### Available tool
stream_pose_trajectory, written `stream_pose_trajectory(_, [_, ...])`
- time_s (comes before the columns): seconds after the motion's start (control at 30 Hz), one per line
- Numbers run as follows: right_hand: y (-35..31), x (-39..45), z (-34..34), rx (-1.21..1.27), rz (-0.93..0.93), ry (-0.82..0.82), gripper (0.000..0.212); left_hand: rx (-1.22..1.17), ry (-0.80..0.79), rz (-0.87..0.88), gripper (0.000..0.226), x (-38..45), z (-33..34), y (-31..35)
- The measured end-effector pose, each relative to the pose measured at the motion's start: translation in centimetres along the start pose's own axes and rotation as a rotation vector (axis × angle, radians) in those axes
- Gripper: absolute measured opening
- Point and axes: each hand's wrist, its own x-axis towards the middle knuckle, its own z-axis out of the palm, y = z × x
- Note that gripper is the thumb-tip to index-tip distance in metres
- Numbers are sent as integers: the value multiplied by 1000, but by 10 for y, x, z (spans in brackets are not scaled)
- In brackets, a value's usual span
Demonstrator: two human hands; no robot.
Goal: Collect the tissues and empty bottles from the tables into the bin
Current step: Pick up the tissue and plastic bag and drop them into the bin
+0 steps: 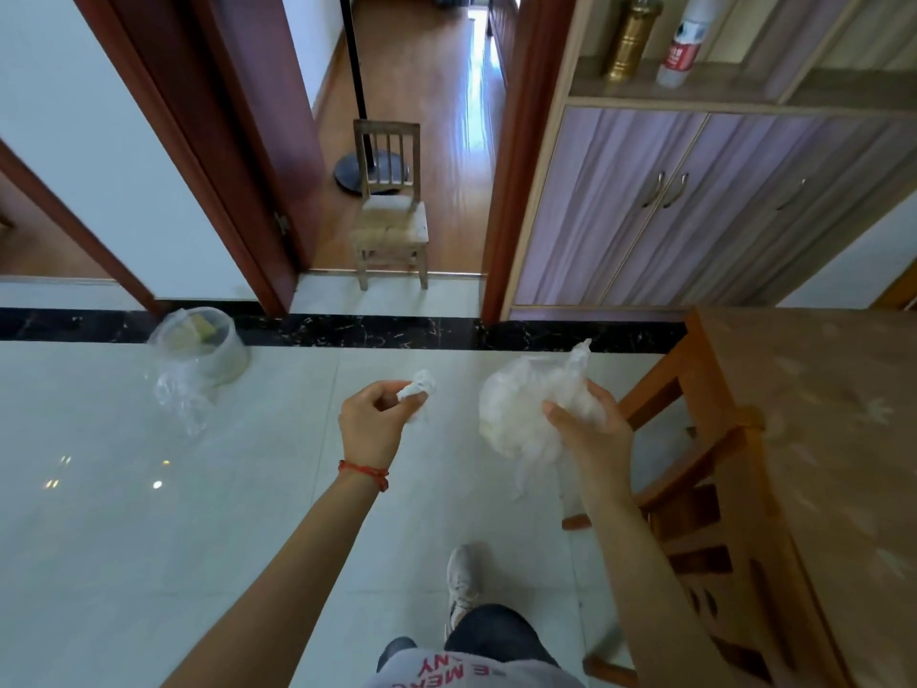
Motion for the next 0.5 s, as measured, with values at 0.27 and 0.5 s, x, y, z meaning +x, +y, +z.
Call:
stream_pose_trajectory(0.27, [-39, 107, 28, -8, -33, 22, 44, 5, -5, 28, 9, 101, 50, 39])
stream_pose_trajectory(0.5, [-50, 196, 79, -16, -51, 92, 41, -1, -56, 31, 9, 209, 78, 54])
